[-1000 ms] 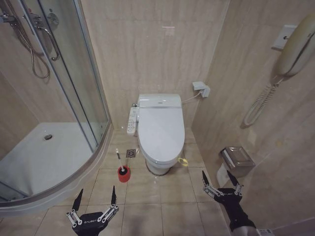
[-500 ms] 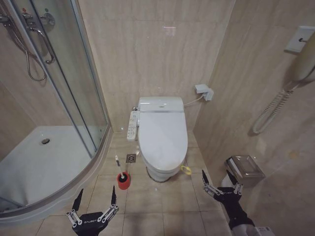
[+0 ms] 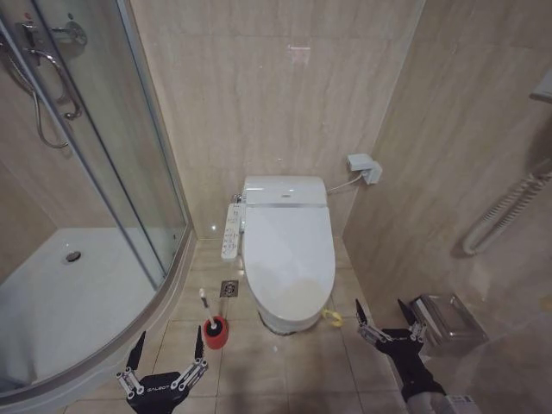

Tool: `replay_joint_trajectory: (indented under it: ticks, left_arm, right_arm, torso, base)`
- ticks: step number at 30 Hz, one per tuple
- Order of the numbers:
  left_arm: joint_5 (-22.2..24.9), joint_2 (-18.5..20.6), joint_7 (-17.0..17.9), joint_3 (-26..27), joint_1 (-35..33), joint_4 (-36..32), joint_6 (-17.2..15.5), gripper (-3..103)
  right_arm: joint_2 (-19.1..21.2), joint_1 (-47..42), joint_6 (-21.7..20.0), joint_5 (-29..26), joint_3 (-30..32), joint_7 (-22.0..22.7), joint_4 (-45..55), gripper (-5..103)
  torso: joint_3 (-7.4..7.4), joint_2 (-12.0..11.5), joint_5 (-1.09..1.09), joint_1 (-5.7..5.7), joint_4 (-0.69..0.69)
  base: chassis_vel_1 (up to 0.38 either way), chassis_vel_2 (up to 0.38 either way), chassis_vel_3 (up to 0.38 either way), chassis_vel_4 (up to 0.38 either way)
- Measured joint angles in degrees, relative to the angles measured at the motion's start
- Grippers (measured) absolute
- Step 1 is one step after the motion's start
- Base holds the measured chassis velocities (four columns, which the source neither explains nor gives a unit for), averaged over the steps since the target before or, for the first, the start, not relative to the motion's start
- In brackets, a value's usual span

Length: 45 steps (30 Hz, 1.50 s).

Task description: Open the toilet lid, clean the toilet bowl with a toilet brush, close the toilet lid, and flush.

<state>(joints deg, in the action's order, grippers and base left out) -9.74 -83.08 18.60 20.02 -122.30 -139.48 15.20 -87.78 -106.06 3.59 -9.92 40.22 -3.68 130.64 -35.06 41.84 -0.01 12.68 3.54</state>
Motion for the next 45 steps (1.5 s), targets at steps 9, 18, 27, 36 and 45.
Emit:
replay_joint_trajectory:
  ticks: [9, 18, 27, 36, 45]
  left_arm:
    - [0.0, 0.0, 0.0, 0.0, 0.0, 0.0, 0.0, 100]
    - [0.0, 0.0, 0.0, 0.0, 0.0, 0.0, 0.0, 100]
    - [0.0, 0.0, 0.0, 0.0, 0.0, 0.0, 0.0, 100]
    - [0.0, 0.0, 0.0, 0.0, 0.0, 0.0, 0.0, 100]
    - [0.0, 0.0, 0.0, 0.0, 0.0, 0.0, 0.0, 100]
  right_arm:
    - [1.1, 1.6, 2.4, 0.1, 0.1, 0.7, -6.7, 100]
    - [1.2, 1.3, 6.7, 0.7, -1.1, 0.3, -13.3, 100]
    - [1.6, 4.7, 11.3, 0.8, -2.9, 0.4, -26.3, 100]
    - [2.5, 9.4, 12.1, 0.9, -5.2, 1.3, -35.3, 100]
    - [2.1, 16.4, 12.1, 2.4, -7.7, 3.8, -40.8, 100]
  torso:
    - [-0.01, 0.0, 0.01, 0.02, -0.02]
    - [0.01, 0.0, 0.0, -0.02, 0.0]
    - [0.0, 0.0, 0.02, 0.0, 0.0]
    - [0.0, 0.0, 0.01, 0.0, 0.0]
    - [0.0, 0.0, 0.0, 0.0, -0.01]
  base:
    - [-0.093, 0.051, 0.102, -0.051]
    - [0.013, -0.006, -0.011, 0.007]
    - [0.0, 0.0, 0.0, 0.0]
    - [0.0, 0.0, 0.0, 0.0]
    - [0.0, 0.0, 0.0, 0.0]
